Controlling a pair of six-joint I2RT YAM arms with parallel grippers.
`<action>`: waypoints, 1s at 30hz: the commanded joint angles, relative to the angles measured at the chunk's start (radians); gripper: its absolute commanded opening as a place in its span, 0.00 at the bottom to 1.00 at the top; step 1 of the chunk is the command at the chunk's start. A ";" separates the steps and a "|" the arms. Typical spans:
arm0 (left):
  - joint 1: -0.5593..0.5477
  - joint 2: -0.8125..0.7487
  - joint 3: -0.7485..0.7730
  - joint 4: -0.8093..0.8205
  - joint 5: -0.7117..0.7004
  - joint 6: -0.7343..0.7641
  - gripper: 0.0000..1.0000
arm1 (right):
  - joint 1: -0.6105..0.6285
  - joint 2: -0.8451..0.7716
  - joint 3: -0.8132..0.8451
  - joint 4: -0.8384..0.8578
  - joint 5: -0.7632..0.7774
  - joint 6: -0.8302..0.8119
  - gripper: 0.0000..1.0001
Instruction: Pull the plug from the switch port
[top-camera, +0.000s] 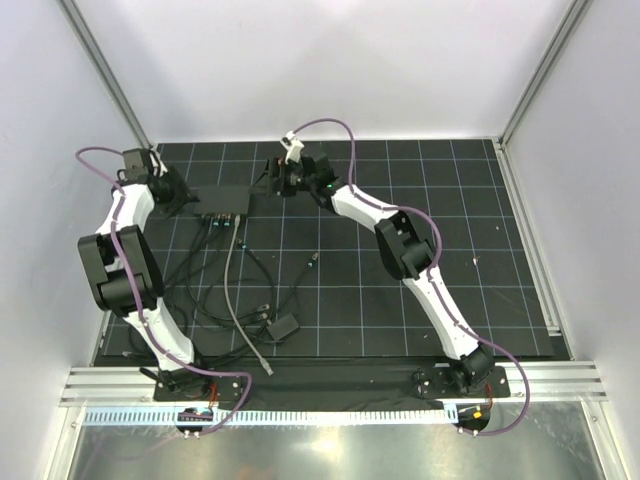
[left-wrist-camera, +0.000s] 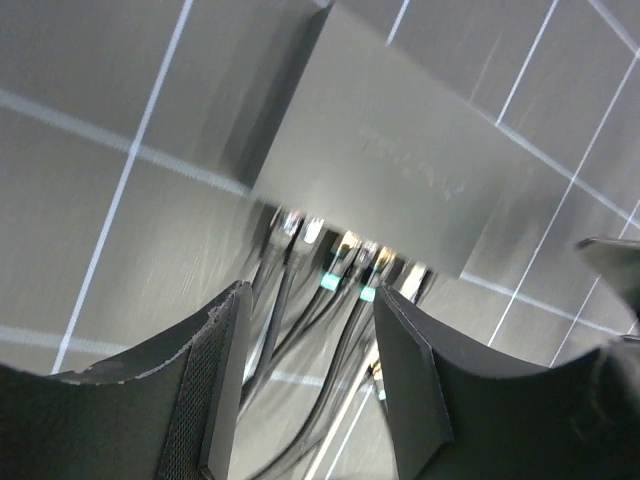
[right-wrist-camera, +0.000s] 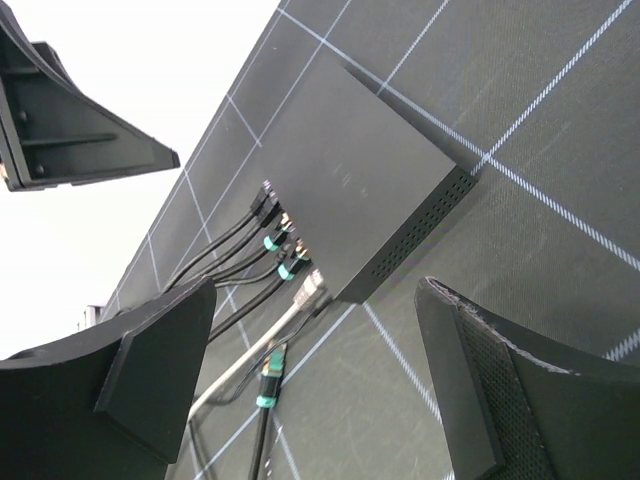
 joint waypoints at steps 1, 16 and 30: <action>0.001 0.042 0.049 0.075 0.054 -0.007 0.56 | 0.026 0.042 0.096 0.000 -0.008 0.005 0.88; 0.112 0.168 -0.061 0.227 0.335 -0.036 0.35 | 0.058 0.113 0.171 0.071 -0.023 0.040 0.73; 0.155 0.237 -0.110 0.339 0.484 -0.084 0.44 | 0.069 0.231 0.344 0.132 -0.018 0.108 0.64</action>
